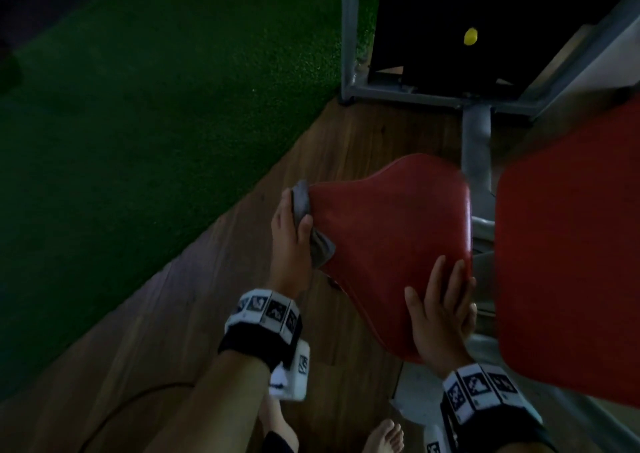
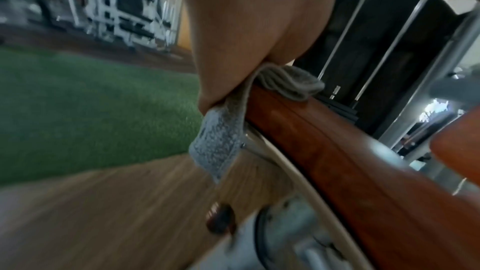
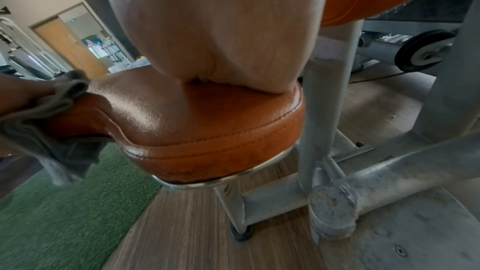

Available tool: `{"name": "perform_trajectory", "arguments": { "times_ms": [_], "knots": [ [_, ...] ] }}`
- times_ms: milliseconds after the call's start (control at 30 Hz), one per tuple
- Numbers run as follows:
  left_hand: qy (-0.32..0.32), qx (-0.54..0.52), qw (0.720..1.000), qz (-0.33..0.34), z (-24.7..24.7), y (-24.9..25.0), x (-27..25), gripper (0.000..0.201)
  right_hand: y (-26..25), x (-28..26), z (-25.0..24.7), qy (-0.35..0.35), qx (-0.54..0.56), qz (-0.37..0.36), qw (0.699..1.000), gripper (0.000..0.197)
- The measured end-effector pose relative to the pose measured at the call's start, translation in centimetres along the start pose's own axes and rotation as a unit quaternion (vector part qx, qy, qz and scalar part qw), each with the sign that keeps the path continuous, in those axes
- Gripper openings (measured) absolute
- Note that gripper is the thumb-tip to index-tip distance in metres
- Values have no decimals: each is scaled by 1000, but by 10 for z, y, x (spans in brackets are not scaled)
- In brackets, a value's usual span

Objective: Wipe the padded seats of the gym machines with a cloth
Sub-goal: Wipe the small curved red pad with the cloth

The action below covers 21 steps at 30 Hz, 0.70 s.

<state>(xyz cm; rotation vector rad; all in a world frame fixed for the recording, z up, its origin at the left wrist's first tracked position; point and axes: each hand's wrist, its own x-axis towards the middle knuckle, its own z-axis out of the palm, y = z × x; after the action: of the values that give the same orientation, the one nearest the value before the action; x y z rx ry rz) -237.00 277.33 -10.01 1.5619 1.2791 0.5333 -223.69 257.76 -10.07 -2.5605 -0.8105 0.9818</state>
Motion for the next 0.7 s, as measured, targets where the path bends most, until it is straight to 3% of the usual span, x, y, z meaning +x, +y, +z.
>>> {"name": "perform_trajectory", "arguments": {
  "times_ms": [267,433,500,600,700],
  "knots": [
    [72,-79,993,-59,43,7,-50,82,2,2,1,13,5,-5,1000,73],
    [66,-92,992,-52,71,8,-77,85,15,2,-4,9,19,-57,998,77],
    [60,-99,992,-53,68,5,-75,86,21,-4,-11,29,55,-84,995,69],
    [84,-86,992,-42,57,5,-66,83,31,-17,-19,66,79,-52,993,61],
    [106,-92,989,-42,62,7,-66,81,40,-24,-20,46,86,-35,995,61]
  ]
}}
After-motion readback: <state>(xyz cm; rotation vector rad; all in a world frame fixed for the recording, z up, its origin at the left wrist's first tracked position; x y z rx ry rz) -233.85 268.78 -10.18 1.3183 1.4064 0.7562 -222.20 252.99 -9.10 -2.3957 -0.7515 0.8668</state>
